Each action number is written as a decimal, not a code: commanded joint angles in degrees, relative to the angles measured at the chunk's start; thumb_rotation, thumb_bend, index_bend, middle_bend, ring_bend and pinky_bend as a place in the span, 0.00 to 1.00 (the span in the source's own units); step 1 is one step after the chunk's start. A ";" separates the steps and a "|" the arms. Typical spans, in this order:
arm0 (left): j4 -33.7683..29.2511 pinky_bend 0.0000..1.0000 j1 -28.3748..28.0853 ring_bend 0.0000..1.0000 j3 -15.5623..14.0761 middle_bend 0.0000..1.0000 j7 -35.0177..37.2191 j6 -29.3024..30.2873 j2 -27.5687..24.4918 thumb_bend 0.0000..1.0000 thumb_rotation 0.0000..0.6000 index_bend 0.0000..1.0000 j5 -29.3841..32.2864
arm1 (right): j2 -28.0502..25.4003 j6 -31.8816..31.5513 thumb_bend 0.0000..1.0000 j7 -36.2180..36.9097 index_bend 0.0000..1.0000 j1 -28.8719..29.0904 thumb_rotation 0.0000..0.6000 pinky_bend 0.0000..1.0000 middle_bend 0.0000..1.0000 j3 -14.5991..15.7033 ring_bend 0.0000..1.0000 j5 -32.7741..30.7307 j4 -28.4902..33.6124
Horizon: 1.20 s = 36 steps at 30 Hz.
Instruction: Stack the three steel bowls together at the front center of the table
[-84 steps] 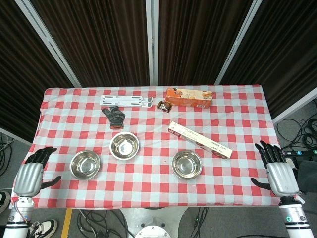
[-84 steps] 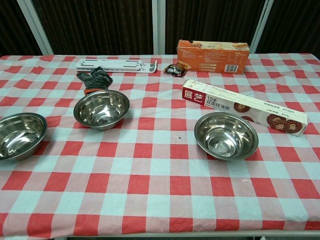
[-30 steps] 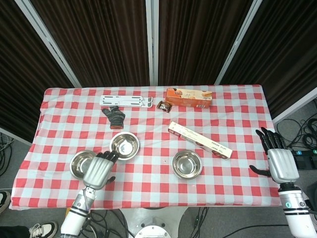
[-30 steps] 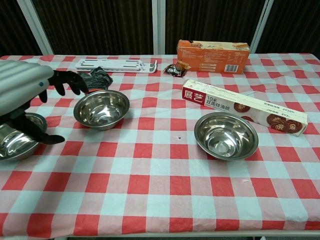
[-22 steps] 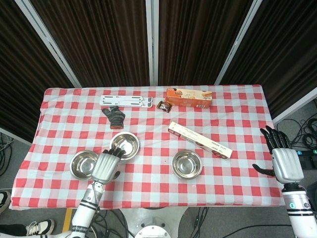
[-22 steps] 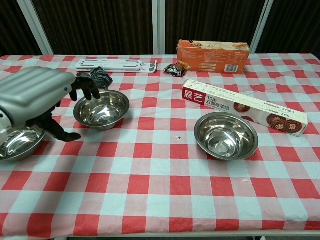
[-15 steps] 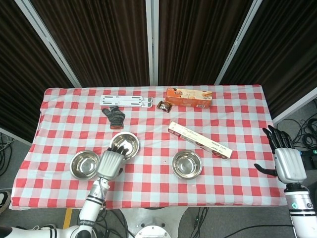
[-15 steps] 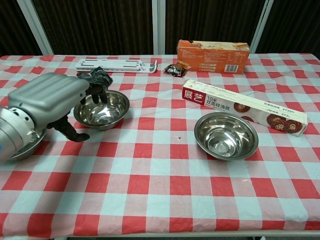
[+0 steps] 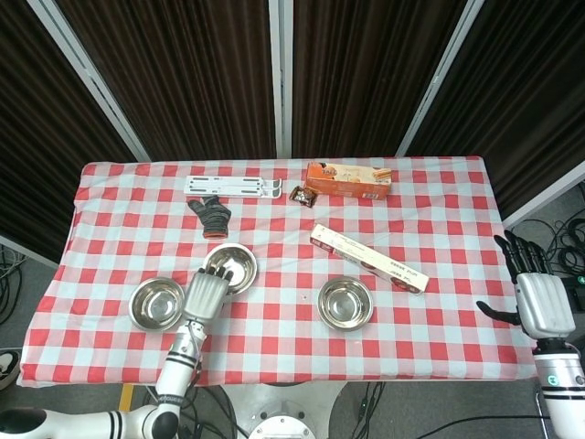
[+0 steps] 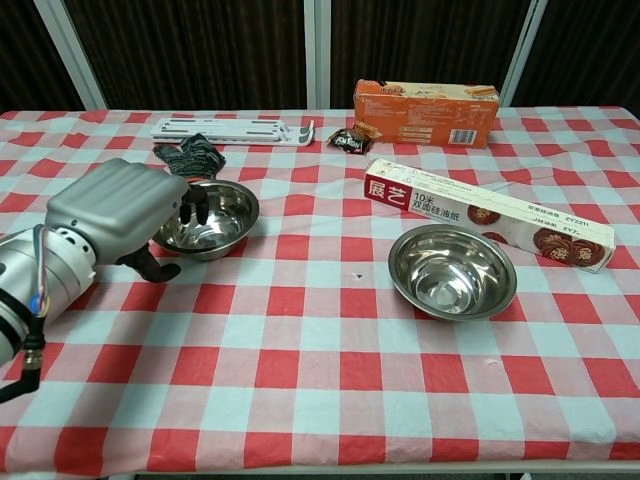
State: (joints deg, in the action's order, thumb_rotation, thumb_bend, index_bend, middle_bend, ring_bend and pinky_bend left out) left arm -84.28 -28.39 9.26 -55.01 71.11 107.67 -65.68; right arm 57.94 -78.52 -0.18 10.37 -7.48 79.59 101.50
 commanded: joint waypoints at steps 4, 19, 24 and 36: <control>3.58 0.54 -1.56 0.45 -0.09 0.47 0.89 -1.20 1.90 0.26 1.00 0.43 0.88 | -0.10 -0.16 0.04 0.72 0.00 -0.22 1.00 0.00 0.00 0.14 0.00 0.17 -0.61; 9.46 0.62 -4.64 0.53 -0.21 0.56 1.24 -3.00 4.60 0.31 1.00 0.52 0.95 | 0.07 0.13 0.04 2.34 0.00 -0.46 1.00 0.00 0.00 0.44 0.00 0.16 -2.27; 11.74 0.65 -5.28 0.57 -0.53 0.59 1.59 -3.09 5.52 0.33 1.00 0.55 0.48 | 0.13 0.51 0.04 2.71 0.00 -0.37 1.00 0.00 0.00 0.28 0.00 -0.37 -2.67; 16.17 0.71 -6.48 0.62 -0.74 0.71 1.93 -3.29 7.24 0.37 1.00 0.68 -0.66 | 0.32 1.15 0.04 2.78 0.00 -0.02 1.00 0.00 0.00 -0.01 0.00 -1.04 -3.04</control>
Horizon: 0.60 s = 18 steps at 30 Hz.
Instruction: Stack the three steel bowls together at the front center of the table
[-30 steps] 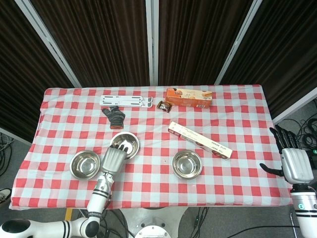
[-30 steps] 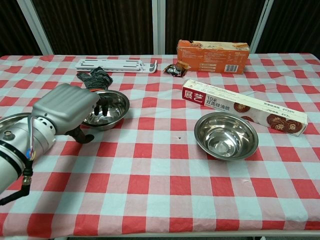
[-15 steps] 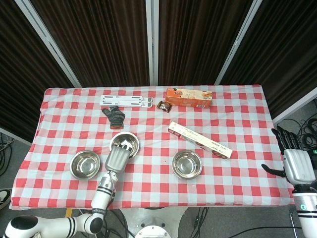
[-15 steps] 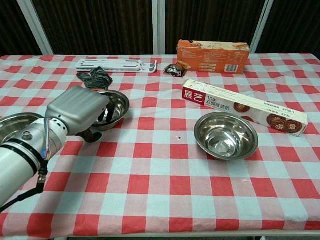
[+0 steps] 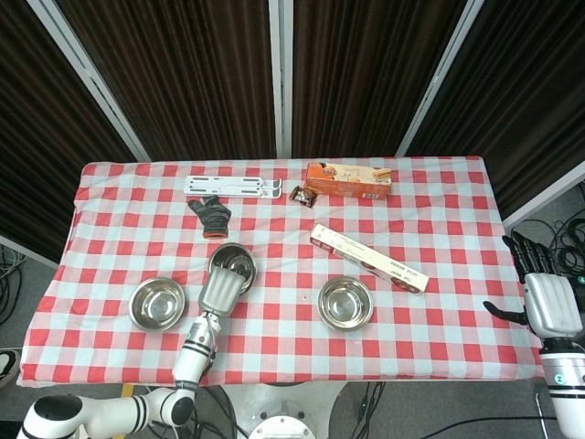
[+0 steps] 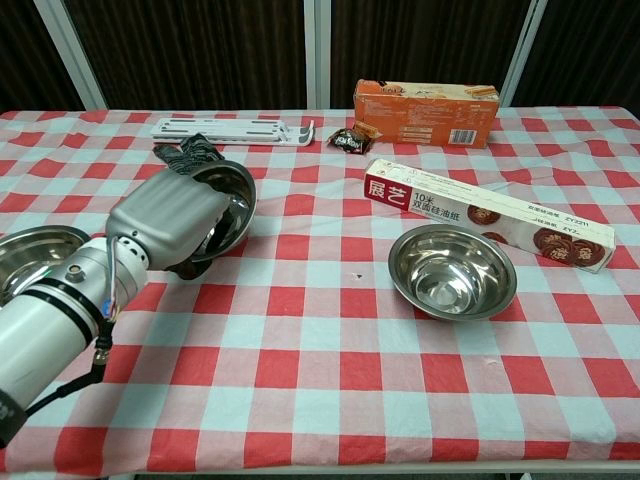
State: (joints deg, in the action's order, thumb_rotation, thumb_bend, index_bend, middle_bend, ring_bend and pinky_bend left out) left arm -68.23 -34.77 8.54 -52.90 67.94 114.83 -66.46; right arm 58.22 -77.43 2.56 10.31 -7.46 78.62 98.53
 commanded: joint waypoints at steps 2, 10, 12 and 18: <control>-0.08 0.72 -0.12 0.63 -0.09 0.72 -0.37 0.02 0.10 0.37 1.00 0.68 0.04 | 0.08 0.25 0.04 0.17 0.00 0.08 1.00 0.00 0.00 -0.06 0.00 -0.26 -0.23; -2.78 0.72 -0.13 0.64 -0.78 0.72 -1.50 1.10 -1.35 0.38 1.00 0.69 -1.29 | 0.14 0.34 0.04 0.49 0.00 0.00 1.00 0.00 0.00 -0.03 0.00 -0.43 -0.59; -4.32 0.73 -0.15 0.64 -0.95 0.73 -2.26 1.56 -2.24 0.38 1.00 0.69 -1.76 | 0.13 0.25 0.04 0.62 0.00 -0.06 1.00 0.00 0.00 -0.04 0.00 -0.43 -0.60; -10.58 0.73 0.54 0.64 -2.58 0.73 -6.05 3.15 -4.98 0.38 1.00 0.69 -2.57 | 0.07 0.03 0.04 0.84 0.00 -0.05 1.00 0.00 0.00 -0.13 0.00 -0.14 -0.47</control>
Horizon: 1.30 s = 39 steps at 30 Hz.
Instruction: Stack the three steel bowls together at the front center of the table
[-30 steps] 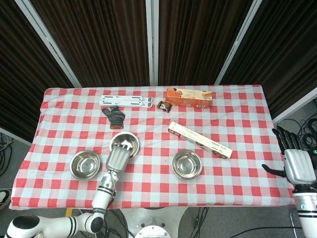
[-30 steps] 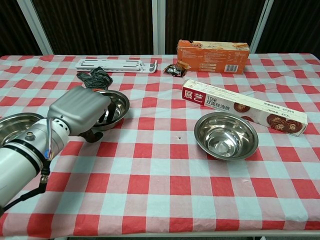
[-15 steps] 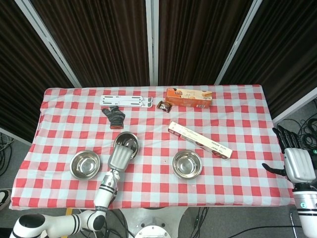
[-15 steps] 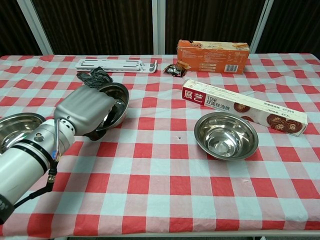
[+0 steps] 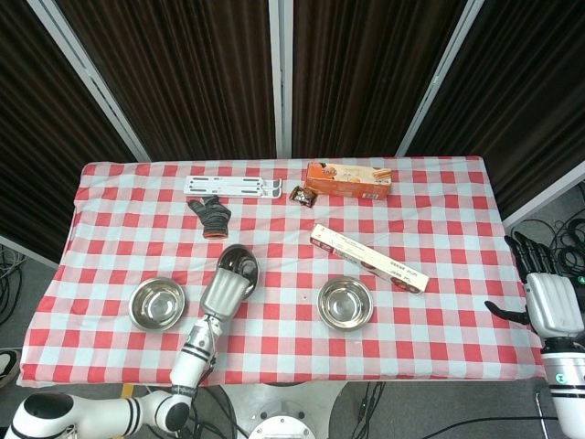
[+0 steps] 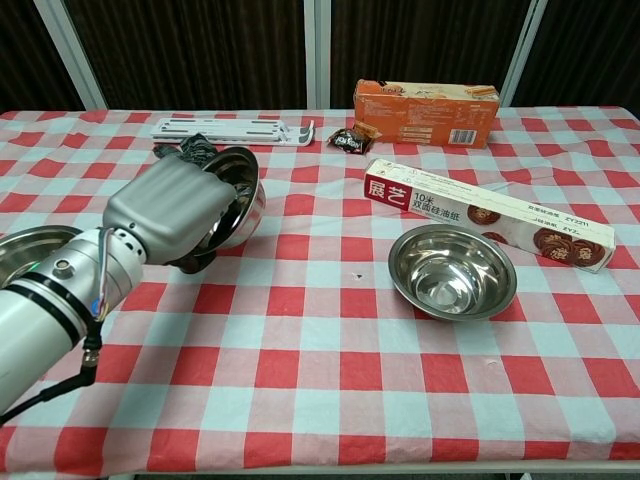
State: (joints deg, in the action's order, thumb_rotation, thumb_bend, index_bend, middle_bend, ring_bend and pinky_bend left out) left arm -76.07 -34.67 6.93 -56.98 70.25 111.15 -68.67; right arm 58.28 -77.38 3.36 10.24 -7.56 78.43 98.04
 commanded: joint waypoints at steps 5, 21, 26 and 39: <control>-6.43 0.73 0.59 0.64 -1.37 0.73 -5.89 1.34 -0.45 0.38 1.00 0.69 1.19 | 0.25 -0.15 0.04 0.18 0.00 0.08 1.00 0.00 0.00 -0.03 0.00 0.37 0.10; -4.83 0.73 0.04 0.64 -3.15 0.73 -8.76 0.19 2.89 0.38 1.00 0.69 1.94 | 0.98 0.22 0.04 1.51 0.00 0.07 1.00 0.00 0.00 0.42 0.00 0.96 -1.33; -5.50 0.72 -0.32 0.64 -3.52 0.71 -7.85 -0.28 2.46 0.32 1.00 0.64 0.88 | 0.91 0.61 0.04 1.61 0.00 0.30 1.00 0.00 0.00 0.18 0.00 0.50 -1.46; -7.22 0.70 -0.17 0.63 -4.90 0.69 -4.51 0.05 0.39 0.27 1.00 0.58 -3.41 | 0.49 0.58 0.04 1.89 0.00 0.26 1.00 0.00 0.00 0.12 0.00 0.51 -1.16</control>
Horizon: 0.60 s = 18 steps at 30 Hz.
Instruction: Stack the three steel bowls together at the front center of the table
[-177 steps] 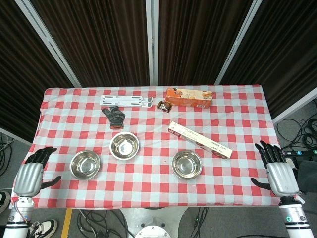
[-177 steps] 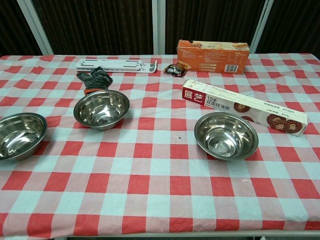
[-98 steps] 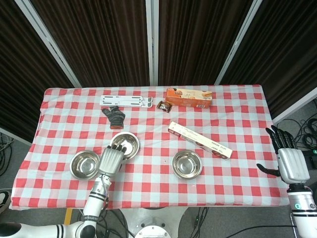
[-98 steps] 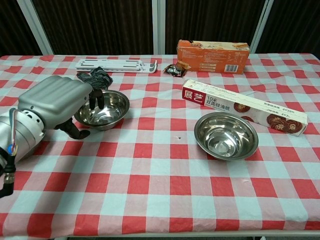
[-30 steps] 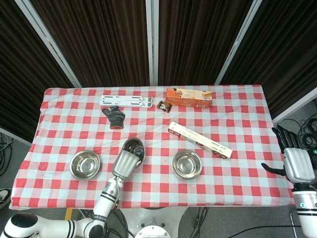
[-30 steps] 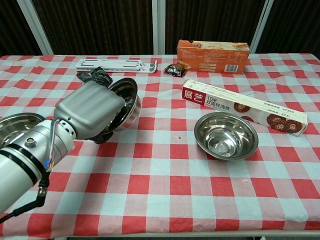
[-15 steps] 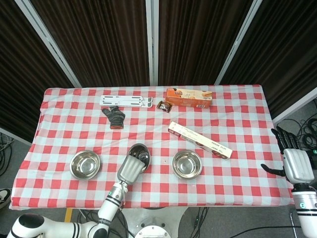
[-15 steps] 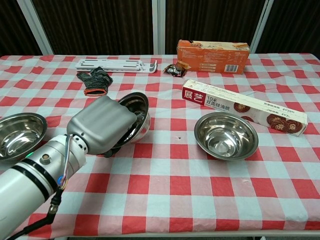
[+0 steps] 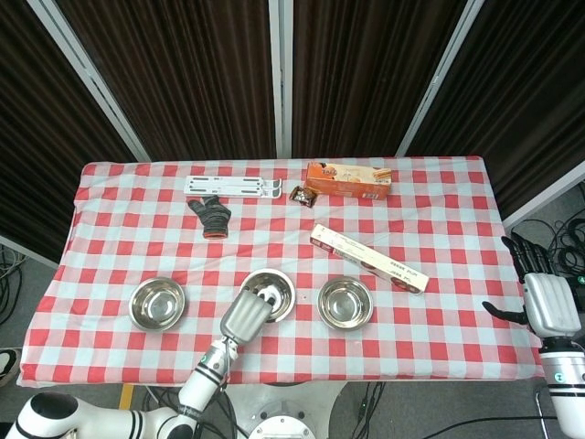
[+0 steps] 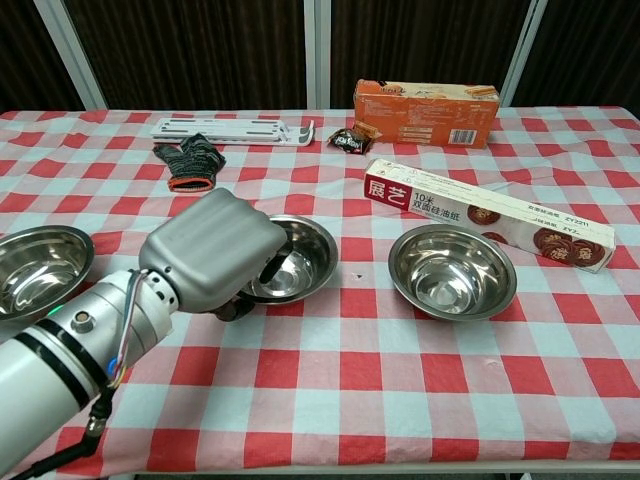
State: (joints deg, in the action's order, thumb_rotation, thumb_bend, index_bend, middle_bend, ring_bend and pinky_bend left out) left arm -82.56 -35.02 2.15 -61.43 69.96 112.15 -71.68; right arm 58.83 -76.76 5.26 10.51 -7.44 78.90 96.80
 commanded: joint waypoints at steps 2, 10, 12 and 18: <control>-1.56 0.70 0.39 0.63 -0.45 0.69 -0.37 0.66 -1.48 0.27 1.00 0.58 -0.86 | -0.13 -0.09 0.04 -0.08 0.00 -0.02 1.00 0.00 0.00 0.01 0.00 0.11 0.20; -11.39 0.69 3.52 0.62 -1.67 0.68 -2.82 4.93 -8.81 0.26 1.00 0.58 -0.65 | -0.32 -0.46 0.04 -0.39 0.00 -0.09 1.00 0.00 0.00 -0.01 0.00 0.37 0.61; -14.88 0.69 4.86 0.62 -2.22 0.68 -3.48 6.93 -11.24 0.26 1.00 0.58 -0.58 | -0.34 -0.51 0.04 -0.47 0.00 -0.11 1.00 0.00 0.00 0.02 0.00 0.46 0.64; -23.88 0.69 11.36 0.62 -5.14 0.68 -2.31 16.21 -20.21 0.26 1.00 0.58 -1.86 | -0.46 -0.78 0.04 -0.60 0.00 -0.34 1.00 0.00 0.00 0.27 0.00 0.74 0.69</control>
State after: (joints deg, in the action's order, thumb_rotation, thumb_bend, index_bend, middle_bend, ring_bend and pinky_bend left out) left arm -102.97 -27.14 -1.32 -64.44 81.71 96.13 -72.80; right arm 58.38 -77.54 4.66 10.17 -7.18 79.64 97.48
